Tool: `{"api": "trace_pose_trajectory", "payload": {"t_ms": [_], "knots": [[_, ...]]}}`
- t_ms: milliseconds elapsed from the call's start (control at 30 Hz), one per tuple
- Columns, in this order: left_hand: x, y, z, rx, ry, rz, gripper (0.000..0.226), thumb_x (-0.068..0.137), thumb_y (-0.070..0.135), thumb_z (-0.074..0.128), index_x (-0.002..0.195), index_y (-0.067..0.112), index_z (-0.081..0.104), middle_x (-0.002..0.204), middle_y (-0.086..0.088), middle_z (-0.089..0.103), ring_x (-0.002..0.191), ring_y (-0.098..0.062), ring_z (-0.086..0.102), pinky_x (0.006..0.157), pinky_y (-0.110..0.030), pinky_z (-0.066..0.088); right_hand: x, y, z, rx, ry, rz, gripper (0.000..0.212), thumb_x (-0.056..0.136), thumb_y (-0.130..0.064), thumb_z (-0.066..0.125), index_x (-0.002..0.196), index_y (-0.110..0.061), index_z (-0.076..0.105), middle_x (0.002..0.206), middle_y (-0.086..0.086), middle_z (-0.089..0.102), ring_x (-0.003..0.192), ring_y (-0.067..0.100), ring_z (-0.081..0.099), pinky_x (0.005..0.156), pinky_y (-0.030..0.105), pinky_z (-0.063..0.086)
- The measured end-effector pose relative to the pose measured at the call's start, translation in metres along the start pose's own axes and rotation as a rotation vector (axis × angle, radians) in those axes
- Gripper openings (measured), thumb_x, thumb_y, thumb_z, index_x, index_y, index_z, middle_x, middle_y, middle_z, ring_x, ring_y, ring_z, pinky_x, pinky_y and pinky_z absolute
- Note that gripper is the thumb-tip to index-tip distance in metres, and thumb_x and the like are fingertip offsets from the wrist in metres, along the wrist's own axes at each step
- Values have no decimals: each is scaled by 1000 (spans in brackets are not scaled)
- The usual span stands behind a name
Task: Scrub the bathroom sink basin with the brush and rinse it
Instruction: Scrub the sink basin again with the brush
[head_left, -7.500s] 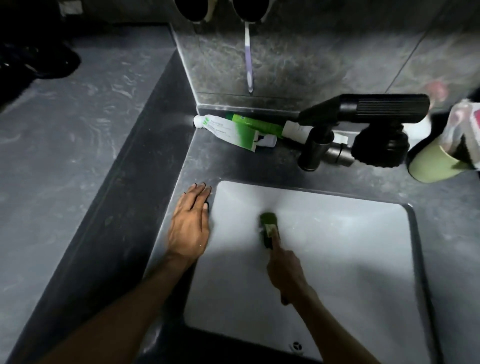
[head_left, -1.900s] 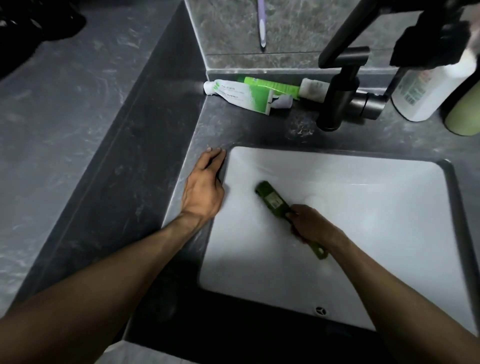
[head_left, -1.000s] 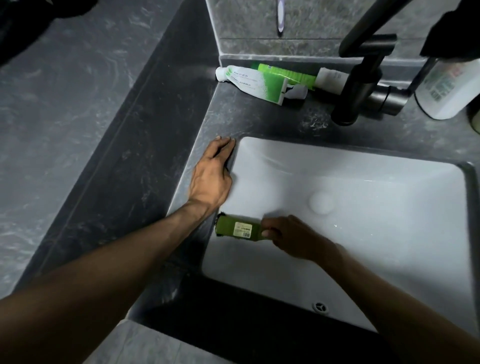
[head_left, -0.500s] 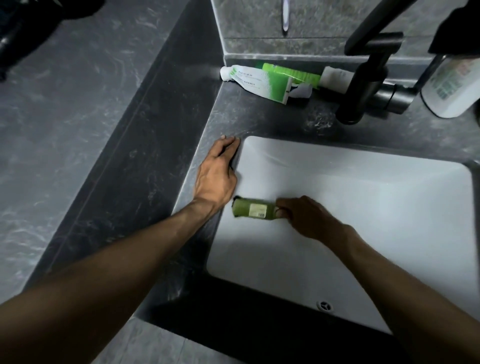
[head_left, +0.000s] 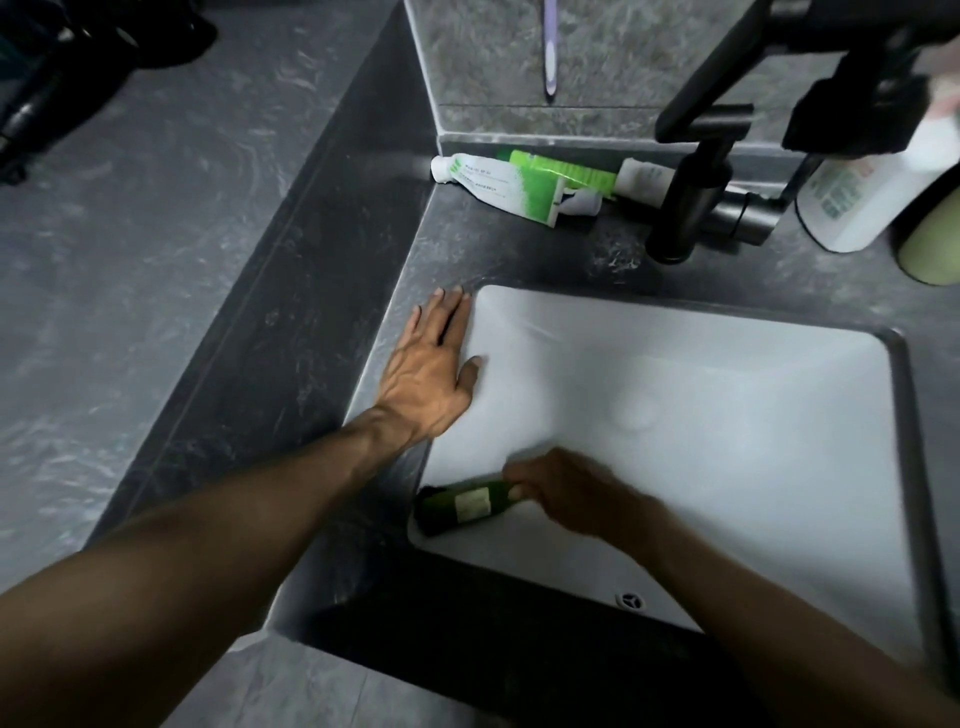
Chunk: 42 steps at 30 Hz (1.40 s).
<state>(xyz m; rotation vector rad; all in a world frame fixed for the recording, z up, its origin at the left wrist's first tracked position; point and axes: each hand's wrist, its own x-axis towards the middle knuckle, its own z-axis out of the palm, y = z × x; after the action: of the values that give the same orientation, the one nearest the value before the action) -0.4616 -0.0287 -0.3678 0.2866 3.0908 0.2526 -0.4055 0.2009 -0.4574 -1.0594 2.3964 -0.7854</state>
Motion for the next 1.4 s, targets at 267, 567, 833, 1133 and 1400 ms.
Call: {"api": "trace_pose_trajectory", "payload": {"t_ms": [267, 567, 833, 1133, 1400], "knots": [[-3, -3, 2, 94, -28, 0, 78, 100, 52, 25, 163, 14, 1, 172, -1, -2, 158, -18, -5, 129, -44, 6, -17, -5, -8, 56, -16, 142, 15, 93, -24, 46, 96, -33, 58, 95, -6, 66, 91, 21, 65, 79, 37, 52], [-2, -1, 0, 79, -17, 13, 81, 99, 63, 16, 164, 16, -1, 171, 2, -6, 157, -16, -9, 129, -43, 2, -37, 77, -88, -188, 222, 1007, 28, 93, -17, 48, 117, -20, 61, 104, 10, 66, 96, 32, 63, 76, 33, 47], [-2, -2, 5, 62, -14, 0, 75, 103, 59, 14, 164, 17, 1, 172, 2, -3, 158, -16, -6, 129, -43, 4, 3, 41, -38, 82, 127, 749, 22, 99, -25, 47, 112, -19, 64, 107, 12, 69, 97, 33, 65, 73, 32, 47], [-1, -3, 4, 47, -10, -5, 74, 103, 59, 15, 164, 18, 0, 172, 3, -3, 158, -15, -6, 129, -42, 1, -10, -7, -26, 174, -107, 318, 15, 100, -23, 51, 99, -29, 65, 83, -9, 65, 80, 13, 63, 70, 22, 40], [-3, 0, 4, 47, -8, -16, 75, 103, 61, 15, 164, 18, 0, 171, 5, -3, 157, -13, -7, 129, -40, -1, -18, -41, -15, 56, -169, 153, 22, 94, -18, 50, 108, -31, 60, 98, -2, 68, 90, 20, 64, 72, 32, 48]]}}
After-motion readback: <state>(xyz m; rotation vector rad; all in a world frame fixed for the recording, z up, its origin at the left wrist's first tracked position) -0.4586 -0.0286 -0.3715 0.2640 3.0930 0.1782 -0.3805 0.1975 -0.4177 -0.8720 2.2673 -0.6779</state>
